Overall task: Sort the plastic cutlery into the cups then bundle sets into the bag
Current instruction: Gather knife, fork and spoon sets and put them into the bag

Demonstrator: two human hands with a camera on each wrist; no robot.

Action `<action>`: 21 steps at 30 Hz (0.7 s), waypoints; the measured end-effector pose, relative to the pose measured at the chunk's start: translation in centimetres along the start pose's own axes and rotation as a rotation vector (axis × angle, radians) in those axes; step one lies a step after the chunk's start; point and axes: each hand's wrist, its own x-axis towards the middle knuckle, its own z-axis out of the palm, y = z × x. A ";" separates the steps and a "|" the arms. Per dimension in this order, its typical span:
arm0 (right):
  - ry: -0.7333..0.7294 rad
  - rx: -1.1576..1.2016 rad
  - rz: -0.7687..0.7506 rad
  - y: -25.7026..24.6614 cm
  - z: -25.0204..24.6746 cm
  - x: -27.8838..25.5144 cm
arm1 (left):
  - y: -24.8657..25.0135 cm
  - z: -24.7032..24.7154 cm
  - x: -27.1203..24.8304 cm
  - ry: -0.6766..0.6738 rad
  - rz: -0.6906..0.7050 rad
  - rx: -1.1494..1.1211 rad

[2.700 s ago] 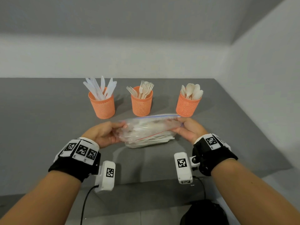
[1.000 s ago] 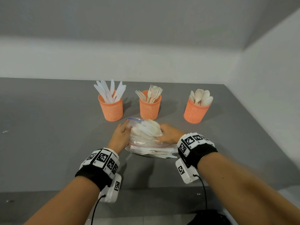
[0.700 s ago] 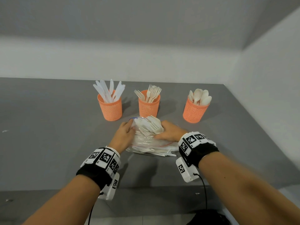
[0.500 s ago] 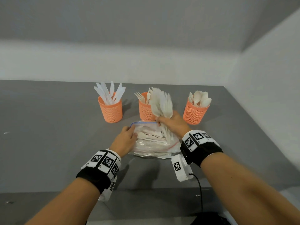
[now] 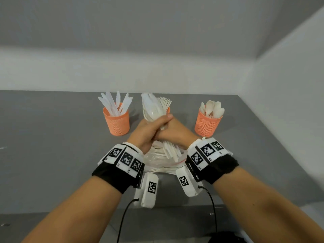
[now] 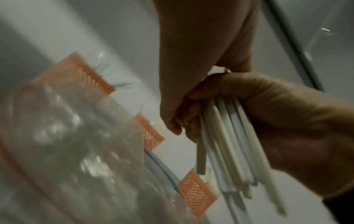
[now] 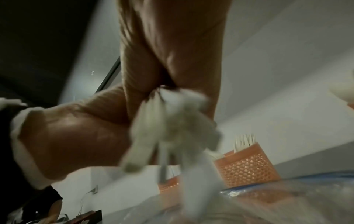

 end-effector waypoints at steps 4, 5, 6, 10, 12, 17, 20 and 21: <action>-0.157 -0.029 0.022 0.5 -0.7 -0.9 | 0.2 -0.7 0.7 0.028 -0.091 -0.299; -0.183 -0.007 0.014 0.6 -0.9 -1.3 | 0.4 -0.8 0.7 0.000 -0.101 -0.354; -0.199 0.018 0.003 0.6 -0.9 -1.5 | 0.5 -0.8 0.7 -0.025 -0.105 -0.394; -0.185 0.060 -0.032 0.9 -1.1 -1.8 | 0.3 -0.2 0.8 -0.070 -0.104 -0.427; -0.202 0.081 -0.001 1.0 -1.5 -1.9 | 0.0 -0.1 1.1 -0.067 -0.106 -0.440; 0.181 -0.114 -0.081 2.2 -2.2 -1.3 | -0.4 0.4 1.6 -0.095 -0.078 -0.481; 0.299 -0.139 -0.269 2.6 -2.7 -0.7 | -0.5 0.8 1.7 -0.102 -0.081 -0.484; 0.266 -0.165 -0.289 2.5 -2.9 -0.6 | -0.5 0.9 1.7 -0.100 -0.087 -0.489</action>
